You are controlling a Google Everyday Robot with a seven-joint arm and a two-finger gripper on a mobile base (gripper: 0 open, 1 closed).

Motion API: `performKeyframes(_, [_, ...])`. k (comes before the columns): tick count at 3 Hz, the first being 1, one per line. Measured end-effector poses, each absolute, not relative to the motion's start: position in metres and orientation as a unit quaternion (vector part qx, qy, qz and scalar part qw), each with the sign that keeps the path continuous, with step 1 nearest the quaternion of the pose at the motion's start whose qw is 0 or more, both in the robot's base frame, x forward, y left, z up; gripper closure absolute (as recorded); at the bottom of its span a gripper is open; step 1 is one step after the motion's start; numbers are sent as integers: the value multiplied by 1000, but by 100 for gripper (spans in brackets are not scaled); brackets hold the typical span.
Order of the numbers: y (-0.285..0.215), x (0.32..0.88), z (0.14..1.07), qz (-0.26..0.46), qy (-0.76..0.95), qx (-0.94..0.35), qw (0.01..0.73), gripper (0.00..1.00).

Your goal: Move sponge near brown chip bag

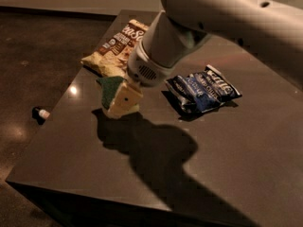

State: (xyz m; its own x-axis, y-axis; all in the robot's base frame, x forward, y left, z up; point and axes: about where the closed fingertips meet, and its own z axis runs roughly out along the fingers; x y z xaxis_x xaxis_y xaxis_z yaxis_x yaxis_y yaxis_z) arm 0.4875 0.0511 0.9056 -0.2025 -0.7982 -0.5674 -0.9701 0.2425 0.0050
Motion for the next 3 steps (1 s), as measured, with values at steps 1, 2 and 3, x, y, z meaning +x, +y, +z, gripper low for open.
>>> performKeyframes(1, [68,520,912,165,757,-586,238,81])
performKeyframes(2, [78,545,906,147,767,-577,238,59])
performKeyframes(3, [82,566,900,138,777,-566,239,36])
